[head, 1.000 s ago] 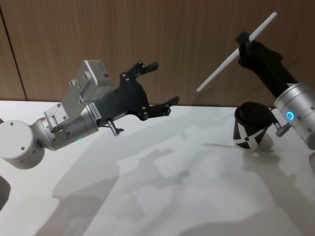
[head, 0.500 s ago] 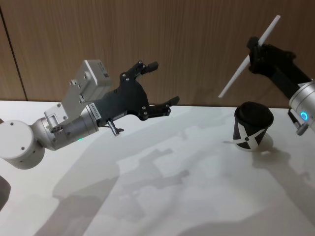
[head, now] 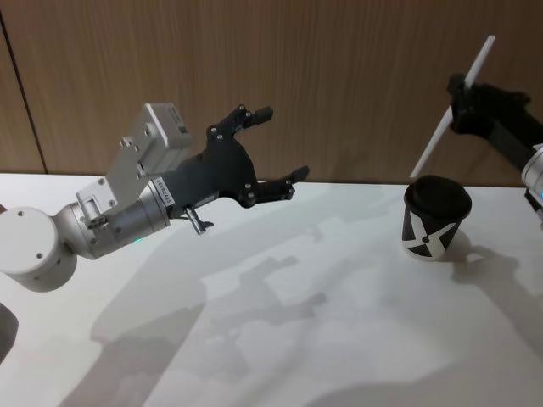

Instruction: Pick up the straw with one hand, pass it to the other hand, and insert it into the cup.

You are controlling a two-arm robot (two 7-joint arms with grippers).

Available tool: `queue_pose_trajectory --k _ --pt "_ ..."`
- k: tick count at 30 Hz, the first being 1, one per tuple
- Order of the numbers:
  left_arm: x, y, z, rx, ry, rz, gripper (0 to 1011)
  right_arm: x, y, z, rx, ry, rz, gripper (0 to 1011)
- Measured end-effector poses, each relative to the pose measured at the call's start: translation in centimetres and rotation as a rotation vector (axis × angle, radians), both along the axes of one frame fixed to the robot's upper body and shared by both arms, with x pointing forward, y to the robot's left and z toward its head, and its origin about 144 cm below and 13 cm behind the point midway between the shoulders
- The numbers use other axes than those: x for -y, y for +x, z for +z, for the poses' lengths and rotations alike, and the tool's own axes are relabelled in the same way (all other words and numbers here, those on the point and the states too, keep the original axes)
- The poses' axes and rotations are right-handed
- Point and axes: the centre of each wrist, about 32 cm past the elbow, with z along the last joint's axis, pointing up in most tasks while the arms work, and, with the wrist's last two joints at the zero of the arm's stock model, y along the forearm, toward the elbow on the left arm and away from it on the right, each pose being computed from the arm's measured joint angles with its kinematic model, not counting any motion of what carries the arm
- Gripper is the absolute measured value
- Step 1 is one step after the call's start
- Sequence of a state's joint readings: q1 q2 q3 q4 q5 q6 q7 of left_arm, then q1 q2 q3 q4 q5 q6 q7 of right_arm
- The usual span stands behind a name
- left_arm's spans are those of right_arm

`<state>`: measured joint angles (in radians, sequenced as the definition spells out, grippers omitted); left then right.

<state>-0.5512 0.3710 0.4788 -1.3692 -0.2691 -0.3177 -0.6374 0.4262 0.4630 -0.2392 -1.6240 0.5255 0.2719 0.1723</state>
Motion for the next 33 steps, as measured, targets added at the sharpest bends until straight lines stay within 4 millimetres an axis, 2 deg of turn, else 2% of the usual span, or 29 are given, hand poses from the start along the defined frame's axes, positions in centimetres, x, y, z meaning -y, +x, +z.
queue_pose_trajectory --k 16,33 --pt "0.0 0.0 0.0 0.000 0.000 0.000 1003 2.1 0.5 0.8 -0.016 -0.067 -0.038 2" --pt "0.0 0.0 0.0 0.000 0.000 0.000 1003 4.1 0.0 1.4 -0.033 -0.131 -0.036 2"
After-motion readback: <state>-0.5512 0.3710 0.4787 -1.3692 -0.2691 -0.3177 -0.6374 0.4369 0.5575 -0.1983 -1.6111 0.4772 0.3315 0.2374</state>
